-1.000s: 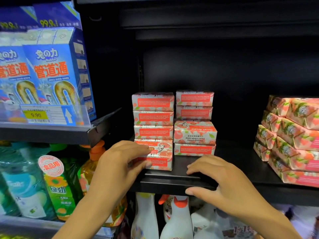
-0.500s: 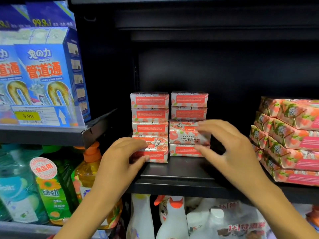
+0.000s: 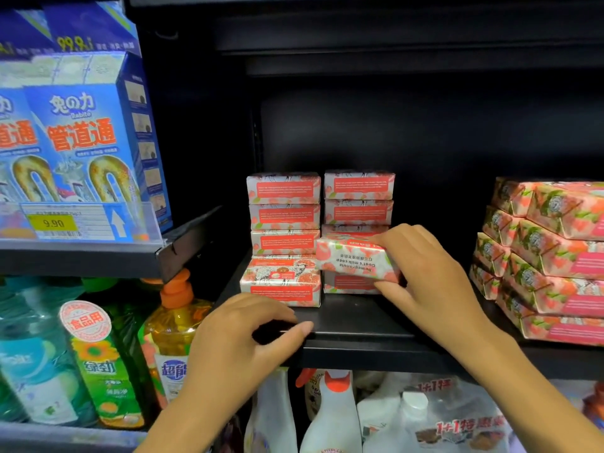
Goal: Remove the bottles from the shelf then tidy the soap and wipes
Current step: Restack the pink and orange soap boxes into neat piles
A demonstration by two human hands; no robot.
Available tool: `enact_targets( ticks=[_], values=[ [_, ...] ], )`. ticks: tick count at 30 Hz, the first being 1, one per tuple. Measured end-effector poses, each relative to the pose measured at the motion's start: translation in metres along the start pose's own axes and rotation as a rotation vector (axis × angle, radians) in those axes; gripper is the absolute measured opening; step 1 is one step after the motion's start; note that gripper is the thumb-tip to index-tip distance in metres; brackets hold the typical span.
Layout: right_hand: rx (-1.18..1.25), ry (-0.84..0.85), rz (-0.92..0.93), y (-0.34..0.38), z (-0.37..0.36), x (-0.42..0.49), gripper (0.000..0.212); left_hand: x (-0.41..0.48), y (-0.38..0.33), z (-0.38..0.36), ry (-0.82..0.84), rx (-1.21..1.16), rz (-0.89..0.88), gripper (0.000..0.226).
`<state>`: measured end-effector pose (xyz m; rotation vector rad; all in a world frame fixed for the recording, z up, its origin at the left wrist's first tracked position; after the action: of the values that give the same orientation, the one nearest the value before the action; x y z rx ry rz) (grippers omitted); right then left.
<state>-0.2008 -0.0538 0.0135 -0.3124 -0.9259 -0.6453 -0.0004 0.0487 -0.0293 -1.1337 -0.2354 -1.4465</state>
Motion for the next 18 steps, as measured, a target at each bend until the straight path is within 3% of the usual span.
enact_targets(
  ticks=[3, 5, 8, 11, 12, 14, 16, 18],
  values=[
    [0.112, -0.125, 0.028, 0.003, 0.008, -0.008, 0.039, 0.009, -0.013, 0.008, -0.029, -0.294, 0.189, 0.03],
    [0.134, -0.234, 0.121, 0.011, 0.014, -0.011, 0.034, 0.02, -0.019, 0.01, -0.012, -0.528, 0.355, 0.043],
    [0.156, -0.344, 0.271, 0.025, 0.021, -0.009, 0.026, 0.03, -0.028, 0.005, 0.204, -0.844, 0.584, 0.064],
    [0.148, -0.341, 0.343, 0.035, 0.02, -0.005, 0.025, 0.035, -0.035, -0.002, 0.268, -0.952, 0.593, 0.037],
    [0.152, -0.288, 0.323, 0.035, 0.019, -0.003, 0.029, 0.037, -0.035, -0.002, 0.258, -0.983, 0.595, 0.026],
    [0.253, -0.105, 0.175, 0.03, 0.019, -0.001, 0.055, 0.039, -0.032, -0.002, 0.245, -0.991, 0.553, 0.023],
    [0.536, 0.091, -0.087, 0.025, 0.021, 0.001, 0.085, 0.04, -0.031, -0.001, 0.233, -0.942, 0.472, 0.024],
    [0.826, 0.178, -0.289, 0.02, 0.021, 0.002, 0.095, 0.041, -0.033, -0.002, 0.209, -0.9, 0.381, 0.027]
  ],
)
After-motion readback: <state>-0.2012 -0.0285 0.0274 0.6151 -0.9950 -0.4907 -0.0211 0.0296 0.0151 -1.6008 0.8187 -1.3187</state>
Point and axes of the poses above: each hand's wrist, its own x-axis towards the middle knuckle, its own z-axis out of the back of the hand, y = z × x, the point moved 3 cm from there along x, towards the middle knuckle, and after that the axes turned 7 degrees about -y, right-handed, at the moved point
